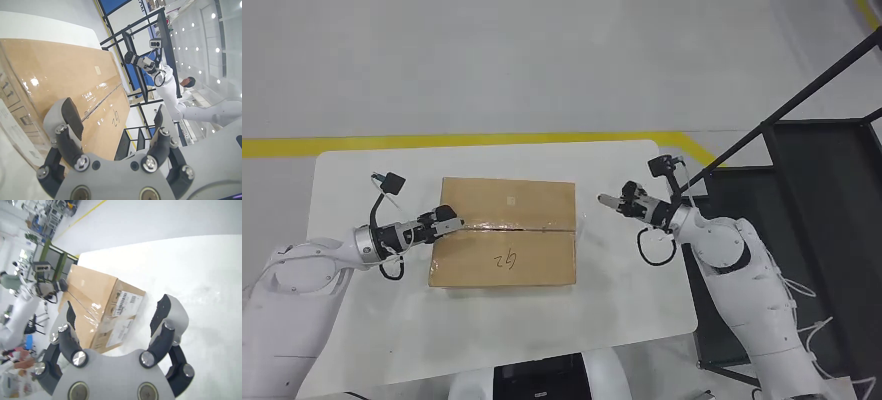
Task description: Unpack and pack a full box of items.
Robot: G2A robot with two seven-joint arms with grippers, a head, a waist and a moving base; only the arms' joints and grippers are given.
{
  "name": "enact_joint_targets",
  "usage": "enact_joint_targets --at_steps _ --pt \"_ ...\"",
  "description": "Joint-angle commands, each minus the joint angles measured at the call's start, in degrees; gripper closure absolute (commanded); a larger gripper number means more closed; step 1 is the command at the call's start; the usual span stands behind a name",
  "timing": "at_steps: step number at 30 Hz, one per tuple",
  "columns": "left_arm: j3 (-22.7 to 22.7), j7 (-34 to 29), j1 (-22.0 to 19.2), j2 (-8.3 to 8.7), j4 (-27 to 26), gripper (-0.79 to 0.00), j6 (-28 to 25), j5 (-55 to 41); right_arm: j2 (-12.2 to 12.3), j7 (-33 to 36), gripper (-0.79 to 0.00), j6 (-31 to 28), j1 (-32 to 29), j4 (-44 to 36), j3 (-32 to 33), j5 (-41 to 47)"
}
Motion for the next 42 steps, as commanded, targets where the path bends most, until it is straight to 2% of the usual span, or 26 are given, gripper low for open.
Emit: enact_joint_targets --at_steps 1,5,13,30,32,37,42 --pt "0.0 0.0 0.0 0.00 0.0 -0.785 0.0 0.0 0.3 -1.0 -0.785 -5.4 1.2 3.7 -0.5 -6.3" --pt "0.0 0.0 0.0 0.00 0.0 -0.785 0.0 0.0 0.6 -3.4 -0.785 -10.4 3.8 8.5 -1.2 -13.8" --pt "0.0 0.0 0.0 0.00 0.0 -0.785 0.0 0.0 1.4 -13.5 -0.785 -19.8 7.8 14.5 -1.6 -29.0" --pt "0.0 0.0 0.0 0.00 0.0 -0.785 0.0 0.0 1.4 -13.9 -0.785 -19.9 7.8 14.8 -1.6 -29.4" --pt "0.0 0.0 0.0 0.00 0.0 -0.785 0.0 0.0 1.3 -14.1 -0.785 -18.2 7.9 15.3 -2.5 -31.0" --pt "0.0 0.0 0.0 0.00 0.0 -0.785 0.0 0.0 0.5 -16.5 -0.785 -15.9 13.2 23.3 -6.9 -34.2" --pt "0.0 0.0 0.0 0.00 0.0 -0.785 0.0 0.0 -1.0 -20.4 -0.785 -15.0 20.4 35.0 -12.4 -37.6"
